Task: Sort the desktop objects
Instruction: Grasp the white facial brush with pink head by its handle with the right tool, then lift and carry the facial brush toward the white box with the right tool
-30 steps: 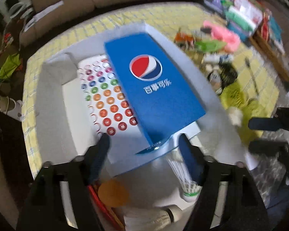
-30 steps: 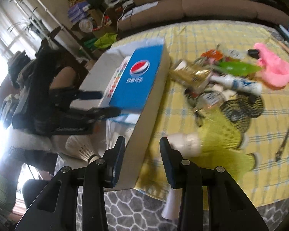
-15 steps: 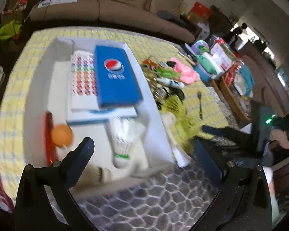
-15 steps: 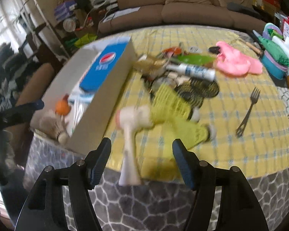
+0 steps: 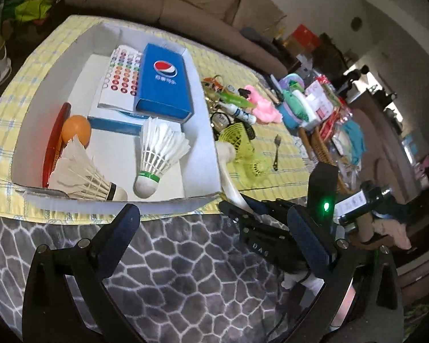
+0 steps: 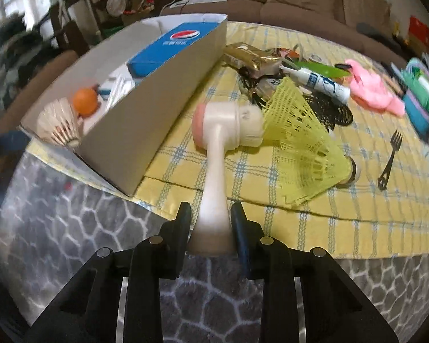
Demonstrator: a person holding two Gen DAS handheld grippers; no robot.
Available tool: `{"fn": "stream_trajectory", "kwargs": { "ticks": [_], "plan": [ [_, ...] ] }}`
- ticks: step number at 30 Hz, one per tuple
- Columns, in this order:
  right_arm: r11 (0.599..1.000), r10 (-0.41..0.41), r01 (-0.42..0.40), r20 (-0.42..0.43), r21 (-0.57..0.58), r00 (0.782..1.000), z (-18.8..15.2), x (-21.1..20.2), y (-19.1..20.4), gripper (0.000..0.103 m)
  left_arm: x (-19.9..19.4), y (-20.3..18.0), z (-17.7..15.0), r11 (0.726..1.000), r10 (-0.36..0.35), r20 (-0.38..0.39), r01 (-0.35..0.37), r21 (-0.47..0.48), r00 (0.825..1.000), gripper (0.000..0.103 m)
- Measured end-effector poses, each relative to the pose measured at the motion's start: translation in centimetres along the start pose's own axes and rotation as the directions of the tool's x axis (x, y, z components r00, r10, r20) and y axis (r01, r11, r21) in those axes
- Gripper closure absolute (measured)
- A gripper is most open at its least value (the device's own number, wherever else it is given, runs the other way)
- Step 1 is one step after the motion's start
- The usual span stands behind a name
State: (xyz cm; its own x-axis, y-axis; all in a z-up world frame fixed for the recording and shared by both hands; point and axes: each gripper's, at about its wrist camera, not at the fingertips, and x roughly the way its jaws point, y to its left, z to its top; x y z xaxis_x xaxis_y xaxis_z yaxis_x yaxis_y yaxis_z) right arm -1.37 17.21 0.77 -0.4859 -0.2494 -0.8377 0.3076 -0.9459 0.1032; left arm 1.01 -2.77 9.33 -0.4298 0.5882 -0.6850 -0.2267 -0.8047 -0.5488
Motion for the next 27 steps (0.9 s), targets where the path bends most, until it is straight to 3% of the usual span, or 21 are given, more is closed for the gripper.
{"fn": "stream_trajectory", "kwargs": {
  "ticks": [3, 7, 10, 20, 24, 26, 27],
  "plan": [
    [0.993, 0.076, -0.079, 0.04, 0.09, 0.996, -0.1, -1.7, -1.2, 0.075, -0.1, -0.4, -0.4, 1.0, -0.013, -0.003, 0.013, -0.009, 1.0, 0.0],
    [0.977, 0.135, -0.14, 0.04, 0.162, 0.99, -0.7, -3.1, -1.9, 0.076, 0.9, -1.3, -1.6, 0.993, -0.094, -0.038, 0.092, -0.067, 0.995, 0.001],
    [0.97, 0.16, -0.162, 0.025, 0.183, 0.987, -1.8, -3.8, -1.8, 0.076, 2.5, -1.7, -2.9, 0.977, -0.168, -0.065, 0.157, -0.144, 0.984, 0.001],
    [0.93, 0.299, -0.291, -0.001, 0.223, 0.954, -6.9, -7.2, -0.7, 0.08, 9.5, -2.0, -7.8, 0.907, -0.28, -0.125, 0.22, -0.359, 0.952, 0.003],
    [0.918, 0.347, -0.334, -0.025, 0.212, 0.938, -9.0, -8.1, 0.9, 0.081, 11.7, -1.7, -9.0, 0.873, -0.321, -0.128, 0.241, -0.423, 0.938, 0.03],
    [0.924, 0.344, -0.331, -0.035, 0.193, 0.938, -9.6, -8.1, 1.6, 0.081, 12.0, -1.8, -9.1, 0.877, -0.312, -0.123, 0.236, -0.418, 0.942, 0.039],
    [0.927, 0.338, -0.326, -0.039, 0.185, 0.94, -9.8, -8.1, 2.0, 0.08, 12.1, -1.9, -9.4, 0.873, -0.322, -0.121, 0.245, -0.422, 0.939, 0.049]
  ]
}}
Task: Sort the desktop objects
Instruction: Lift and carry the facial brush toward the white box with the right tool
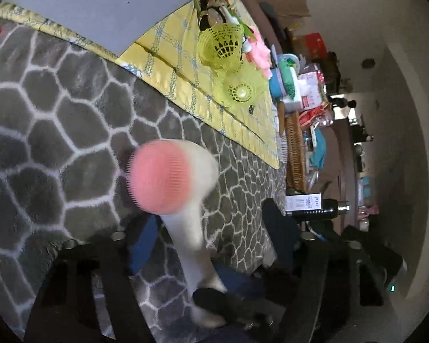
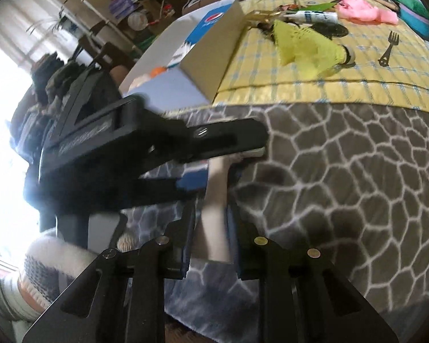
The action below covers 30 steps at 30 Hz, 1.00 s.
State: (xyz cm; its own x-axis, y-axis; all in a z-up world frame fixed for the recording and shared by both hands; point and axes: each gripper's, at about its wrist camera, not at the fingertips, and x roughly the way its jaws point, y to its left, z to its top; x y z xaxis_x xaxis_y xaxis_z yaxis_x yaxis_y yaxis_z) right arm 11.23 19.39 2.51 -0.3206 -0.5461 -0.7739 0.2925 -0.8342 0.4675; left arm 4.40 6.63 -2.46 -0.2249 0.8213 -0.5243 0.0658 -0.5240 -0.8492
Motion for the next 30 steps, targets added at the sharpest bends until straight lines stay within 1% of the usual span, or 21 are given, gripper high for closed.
{"fn": "stream_trajectory", "kwargs": {
  "ticks": [1, 2, 6, 9, 11, 13, 16, 18, 20, 22, 25, 26, 27, 30],
  "plan": [
    [1.0, -0.003, 0.003, -0.004, -0.004, 1.0, -0.2, 0.2, 0.2, 0.08, 0.2, 0.3, 0.0, 1.0, -0.015, -0.009, 0.015, -0.012, 1.0, 0.066],
    [1.0, -0.004, 0.004, -0.006, -0.004, 1.0, -0.4, 0.4, 0.3, 0.08, 0.3, 0.5, -0.2, 1.0, -0.023, -0.015, 0.022, -0.022, 1.0, 0.075],
    [1.0, 0.001, 0.0, 0.014, -0.019, 1.0, -0.5, 0.0, 1.0, 0.081, -0.4, 0.5, -0.3, 0.999, -0.053, -0.001, 0.053, -0.01, 0.999, 0.076],
    [0.998, -0.012, 0.014, 0.034, -0.056, 0.999, 0.0, -0.8, 2.4, 0.081, -2.0, -0.5, -0.1, 0.997, -0.076, 0.016, 0.076, 0.003, 0.997, 0.076],
    [0.996, -0.01, 0.015, 0.059, -0.084, 0.998, 0.9, -1.6, 3.6, 0.081, -3.6, -1.9, 0.6, 0.995, -0.096, 0.037, 0.094, 0.037, 0.995, 0.076],
    [0.994, 0.003, 0.006, 0.083, -0.106, 0.997, 2.7, -2.4, 5.0, 0.081, -5.3, -3.3, 1.9, 0.992, -0.112, 0.058, 0.108, 0.067, 0.992, 0.076],
    [0.989, 0.023, -0.007, 0.11, -0.148, 0.994, 6.2, -2.7, 7.4, 0.081, -8.4, -5.2, 5.2, 0.988, -0.128, 0.106, 0.117, 0.105, 0.986, 0.076],
    [0.984, 0.031, -0.008, 0.127, -0.178, 0.991, 8.8, -2.3, 9.1, 0.081, -10.2, -5.7, 7.7, 0.987, -0.129, 0.132, 0.114, 0.111, 0.983, 0.076],
    [0.981, 0.056, -0.028, 0.143, -0.191, 0.988, 12.3, -1.2, 10.7, 0.081, -12.1, -6.1, 10.6, 0.987, -0.12, 0.166, 0.1, 0.125, 0.979, 0.076],
    [0.98, 0.072, -0.041, 0.152, -0.194, 0.986, 15.1, 0.0, 11.6, 0.081, -13.6, -6.4, 14.0, 0.987, -0.096, 0.202, 0.068, 0.144, 0.975, 0.076],
    [0.981, 0.084, -0.053, 0.158, -0.188, 0.984, 19.6, 2.9, 12.5, 0.082, -14.6, -5.7, 18.5, 0.99, -0.067, 0.229, 0.036, 0.136, 0.971, 0.076],
    [0.982, 0.085, -0.055, 0.158, -0.182, 0.984, 20.9, 3.8, 12.4, 0.082, -14.6, -5.2, 20.6, 0.991, -0.056, 0.236, 0.026, 0.129, 0.97, 0.076],
    [0.983, 0.084, -0.056, 0.159, -0.175, 0.984, 22.2, 4.9, 12.2, 0.082, -14.6, -4.7, 21.8, 0.992, -0.049, 0.238, 0.019, 0.125, 0.97, 0.076],
    [0.986, 0.055, -0.031, 0.146, -0.163, 0.988, 25.8, 8.5, 11.2, 0.082, -13.5, -2.1, 26.2, 0.995, -0.034, 0.234, 0.012, 0.096, 0.972, 0.076]
  ]
}}
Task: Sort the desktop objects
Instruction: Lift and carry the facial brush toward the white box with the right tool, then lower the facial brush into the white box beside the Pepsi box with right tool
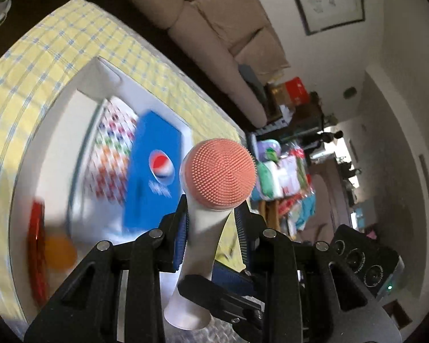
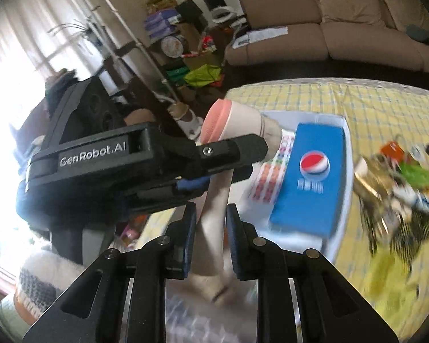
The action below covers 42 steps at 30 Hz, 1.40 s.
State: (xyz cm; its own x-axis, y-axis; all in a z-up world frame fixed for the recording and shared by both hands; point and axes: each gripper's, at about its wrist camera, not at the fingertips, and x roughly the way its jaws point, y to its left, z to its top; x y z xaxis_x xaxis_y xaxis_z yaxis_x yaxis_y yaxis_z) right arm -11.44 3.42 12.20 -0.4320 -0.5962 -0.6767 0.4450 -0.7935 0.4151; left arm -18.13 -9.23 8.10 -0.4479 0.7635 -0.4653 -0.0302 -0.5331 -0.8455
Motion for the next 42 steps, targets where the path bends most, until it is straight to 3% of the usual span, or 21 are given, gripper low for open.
{"fn": "stream_trajectory", "kwargs": {
  "ticks": [5, 8, 9, 10, 12, 18, 21, 28, 37, 40, 42],
  "plan": [
    [0.998, -0.052, 0.053, -0.059, 0.015, 0.997, 3.0, 6.0, -3.3, 0.083, 4.0, 4.8, 3.9, 0.998, 0.02, -0.032, -0.022, -0.051, 0.999, 0.074],
    [0.995, -0.102, 0.1, -0.097, -0.017, 0.99, 3.6, 8.4, -4.5, 0.084, 5.5, 6.7, 5.1, 0.997, 0.026, -0.044, -0.029, -0.077, 0.999, 0.065],
    [0.992, -0.126, 0.123, -0.116, -0.032, 0.985, 3.6, 9.1, -4.7, 0.084, 5.8, 7.1, 5.3, 0.995, 0.043, -0.052, -0.047, -0.085, 0.998, 0.052],
    [0.989, -0.147, 0.141, -0.135, -0.049, 0.98, 3.5, 9.7, -4.9, 0.085, 5.8, 7.3, 5.1, 0.994, 0.054, -0.055, -0.059, -0.089, 0.997, 0.028],
    [0.983, -0.177, 0.167, -0.156, -0.08, 0.972, 3.0, 10.3, -4.8, 0.085, 5.2, 7.2, 4.9, 0.995, 0.035, -0.042, -0.038, -0.089, 0.999, 0.014],
    [0.98, -0.196, 0.187, -0.144, -0.074, 0.97, 2.8, 10.0, -4.3, 0.087, 3.1, 5.9, 5.5, 0.996, 0.037, 0.024, -0.035, -0.081, 0.999, 0.018],
    [0.976, -0.213, 0.205, -0.146, -0.07, 0.966, 2.5, 10.1, -4.0, 0.087, 2.0, 5.4, 5.7, 0.996, 0.069, 0.071, -0.064, -0.068, 0.995, 0.011],
    [0.98, -0.196, 0.195, -0.189, -0.029, 0.962, 1.1, 10.8, -3.7, 0.086, 3.6, 5.6, 5.8, 0.985, 0.166, 0.033, -0.164, -0.06, 0.985, 0.009],
    [0.987, -0.15, 0.157, -0.185, 0.021, 0.971, 0.4, 10.4, -3.8, 0.084, 3.7, 5.1, 5.8, 0.988, 0.143, 0.007, -0.143, -0.054, 0.99, 0.007],
    [0.992, -0.051, 0.068, -0.163, 0.102, 0.985, 0.6, 9.7, -4.2, 0.083, 1.4, 4.7, 6.0, 0.992, 0.121, 0.032, -0.12, -0.041, 0.992, 0.006],
    [0.991, -0.071, 0.086, -0.149, 0.099, 0.986, 0.6, 8.8, -4.1, 0.077, -0.3, 4.3, 6.1, 0.991, 0.131, 0.04, -0.13, -0.012, 0.991, 0.006]
  ]
}}
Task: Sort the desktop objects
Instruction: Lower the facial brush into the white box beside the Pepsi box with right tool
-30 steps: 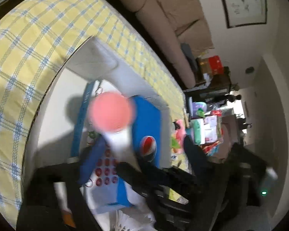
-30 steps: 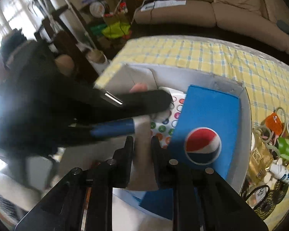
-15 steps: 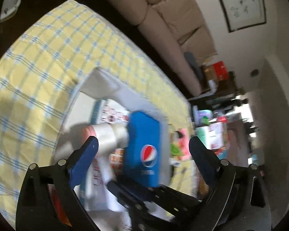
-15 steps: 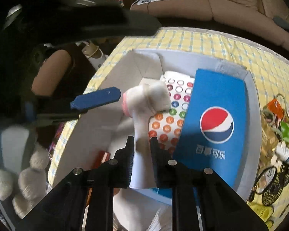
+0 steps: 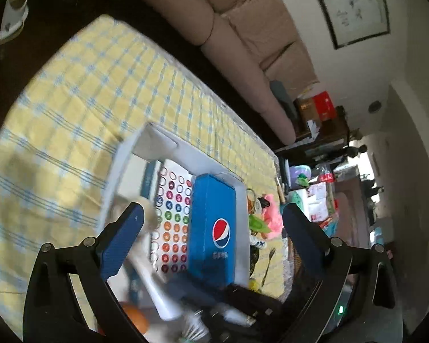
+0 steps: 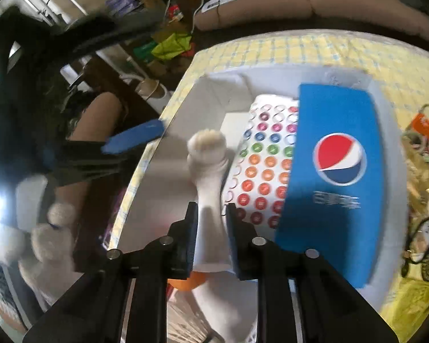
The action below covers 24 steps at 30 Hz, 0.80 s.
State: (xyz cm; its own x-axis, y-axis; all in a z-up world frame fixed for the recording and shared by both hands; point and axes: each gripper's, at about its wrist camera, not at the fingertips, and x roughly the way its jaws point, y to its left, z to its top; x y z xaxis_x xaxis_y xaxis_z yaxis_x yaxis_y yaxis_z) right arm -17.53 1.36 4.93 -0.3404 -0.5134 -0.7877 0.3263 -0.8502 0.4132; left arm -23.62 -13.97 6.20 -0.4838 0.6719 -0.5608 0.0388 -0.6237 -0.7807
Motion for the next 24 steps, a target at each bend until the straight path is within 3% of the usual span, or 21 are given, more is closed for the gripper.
{"fn": "stream_trajectory", "kwargs": {
  "ticks": [4, 9, 15, 20, 24],
  "plan": [
    [0.993, -0.055, 0.051, -0.04, -0.104, 0.998, -1.1, -1.4, 1.6, 0.073, -2.9, -0.1, -0.6, 0.997, 0.043, -0.006, -0.042, 0.067, 0.999, 0.004],
    [0.976, -0.09, 0.067, -0.104, -0.207, 0.99, -3.7, -1.3, 3.6, 0.073, -4.1, 0.8, -2.4, 0.997, 0.034, -0.057, -0.029, 0.076, 0.998, 0.004],
    [0.963, -0.189, 0.156, -0.139, -0.218, 0.972, -4.2, 0.8, 4.1, 0.073, -4.3, 1.4, -5.4, 0.992, 0.068, -0.081, -0.058, 0.111, 0.994, 0.004],
    [0.958, -0.223, 0.191, -0.135, -0.213, 0.965, -4.3, 1.3, 3.8, 0.074, -5.4, 1.8, -7.3, 0.985, 0.089, -0.043, -0.081, 0.154, 0.995, 0.004],
    [0.971, -0.192, 0.165, -0.146, -0.174, 0.971, -4.5, 1.6, 3.5, 0.081, -6.0, 3.4, -8.4, 0.997, 0.012, -0.043, -0.009, 0.076, 0.999, 0.004]
  ]
}}
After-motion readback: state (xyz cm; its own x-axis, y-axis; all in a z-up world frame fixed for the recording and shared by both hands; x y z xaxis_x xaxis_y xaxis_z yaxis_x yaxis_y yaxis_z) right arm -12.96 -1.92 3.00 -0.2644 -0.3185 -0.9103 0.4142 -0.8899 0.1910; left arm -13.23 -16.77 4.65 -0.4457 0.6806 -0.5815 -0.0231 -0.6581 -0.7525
